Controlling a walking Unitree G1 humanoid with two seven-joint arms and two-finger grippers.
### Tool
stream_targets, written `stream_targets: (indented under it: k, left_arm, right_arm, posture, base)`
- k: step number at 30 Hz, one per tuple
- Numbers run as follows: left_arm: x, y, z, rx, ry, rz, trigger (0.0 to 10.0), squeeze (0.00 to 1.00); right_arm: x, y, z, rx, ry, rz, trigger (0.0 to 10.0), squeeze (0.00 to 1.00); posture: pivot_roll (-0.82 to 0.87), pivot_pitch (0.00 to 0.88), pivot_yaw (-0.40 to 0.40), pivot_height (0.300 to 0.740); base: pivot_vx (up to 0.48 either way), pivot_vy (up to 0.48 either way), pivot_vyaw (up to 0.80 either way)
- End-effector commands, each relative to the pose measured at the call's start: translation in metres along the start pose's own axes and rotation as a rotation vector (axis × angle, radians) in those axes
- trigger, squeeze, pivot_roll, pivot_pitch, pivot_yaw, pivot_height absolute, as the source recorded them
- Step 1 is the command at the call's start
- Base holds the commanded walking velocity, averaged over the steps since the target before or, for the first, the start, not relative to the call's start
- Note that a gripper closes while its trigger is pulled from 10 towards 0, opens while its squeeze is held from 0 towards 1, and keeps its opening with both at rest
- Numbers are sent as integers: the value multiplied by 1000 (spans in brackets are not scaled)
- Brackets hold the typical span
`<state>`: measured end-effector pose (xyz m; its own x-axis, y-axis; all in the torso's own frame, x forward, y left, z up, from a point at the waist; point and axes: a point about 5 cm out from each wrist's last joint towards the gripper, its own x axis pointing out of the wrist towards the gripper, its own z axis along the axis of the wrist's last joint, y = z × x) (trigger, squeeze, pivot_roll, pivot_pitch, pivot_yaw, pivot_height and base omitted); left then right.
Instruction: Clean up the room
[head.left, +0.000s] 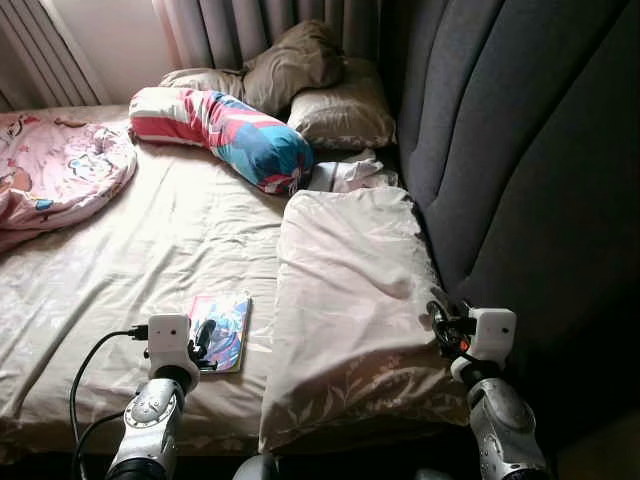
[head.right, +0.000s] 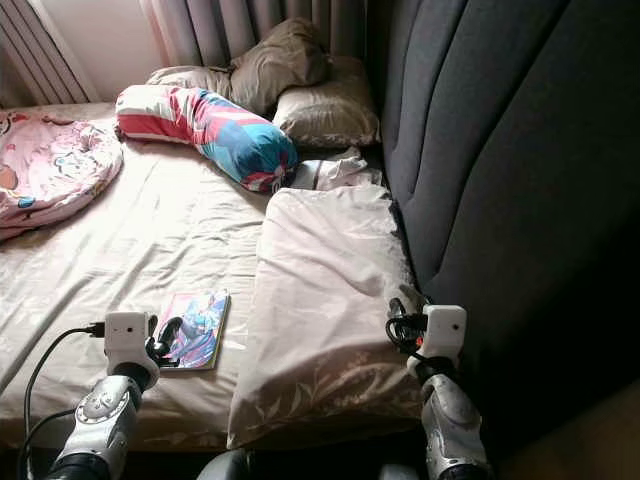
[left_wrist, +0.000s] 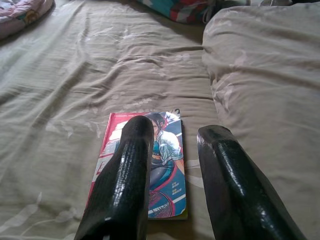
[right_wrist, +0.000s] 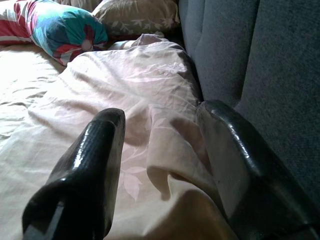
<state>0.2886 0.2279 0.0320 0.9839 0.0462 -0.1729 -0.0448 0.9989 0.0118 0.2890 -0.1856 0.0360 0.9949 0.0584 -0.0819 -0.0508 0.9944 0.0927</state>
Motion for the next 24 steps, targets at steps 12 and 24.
stream_targets:
  k: [12,24]
  left_arm:
    - [-2,7,-1,-21,-11,40,10000,0]
    - [2,6,2,-27,-17,45,10000,0]
  right_arm:
    - [-2,-4,-7,8,27,-16,10000,0]
    - [-3,-9,-10,5,45,-32,10000,0]
  posture:
    - [-118,83,54,653]
    - [-127,81,50,653]
  base:
    - [-248,0,0]
    - [-252,0,0]
